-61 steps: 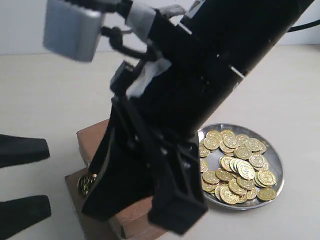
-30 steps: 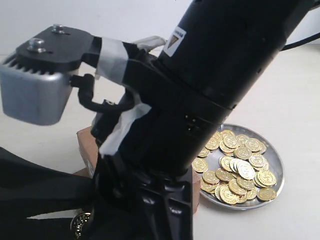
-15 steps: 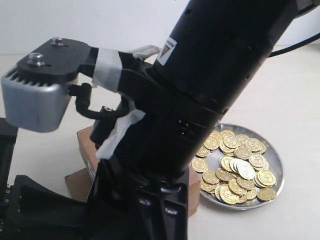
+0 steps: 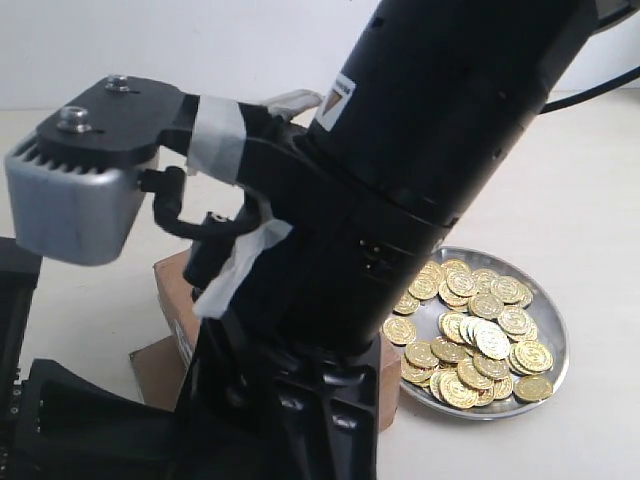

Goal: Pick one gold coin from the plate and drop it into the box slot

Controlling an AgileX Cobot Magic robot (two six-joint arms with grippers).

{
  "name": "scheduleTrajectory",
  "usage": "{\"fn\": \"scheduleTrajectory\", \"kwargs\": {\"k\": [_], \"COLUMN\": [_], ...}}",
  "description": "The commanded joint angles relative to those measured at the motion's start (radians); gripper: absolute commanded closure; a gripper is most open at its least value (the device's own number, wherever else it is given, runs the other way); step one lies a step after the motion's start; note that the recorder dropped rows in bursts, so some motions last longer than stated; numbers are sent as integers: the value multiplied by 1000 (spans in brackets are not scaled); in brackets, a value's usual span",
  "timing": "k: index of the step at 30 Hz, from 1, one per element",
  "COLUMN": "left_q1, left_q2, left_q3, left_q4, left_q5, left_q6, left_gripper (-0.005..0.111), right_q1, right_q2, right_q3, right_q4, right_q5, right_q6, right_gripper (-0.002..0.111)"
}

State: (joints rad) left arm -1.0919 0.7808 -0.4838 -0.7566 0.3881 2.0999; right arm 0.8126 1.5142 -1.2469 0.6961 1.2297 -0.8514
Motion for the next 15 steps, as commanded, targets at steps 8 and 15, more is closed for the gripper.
{"fn": "scheduleTrajectory", "kwargs": {"k": [8, 15], "left_q1": [-3, 36], "left_q2": [9, 124], "left_q3": [-7, -46], "left_q4": [-18, -18], "left_q5": [-165, -297], "left_q6": [-263, -734], "left_gripper": [107, 107], "right_q1": [2, 2], "right_q2": [-164, -373], "right_q3": [3, 3], "right_q4": [-513, -829], "right_q5": [-30, -85], "right_q6": [334, 666], "right_gripper": [45, 45]}}
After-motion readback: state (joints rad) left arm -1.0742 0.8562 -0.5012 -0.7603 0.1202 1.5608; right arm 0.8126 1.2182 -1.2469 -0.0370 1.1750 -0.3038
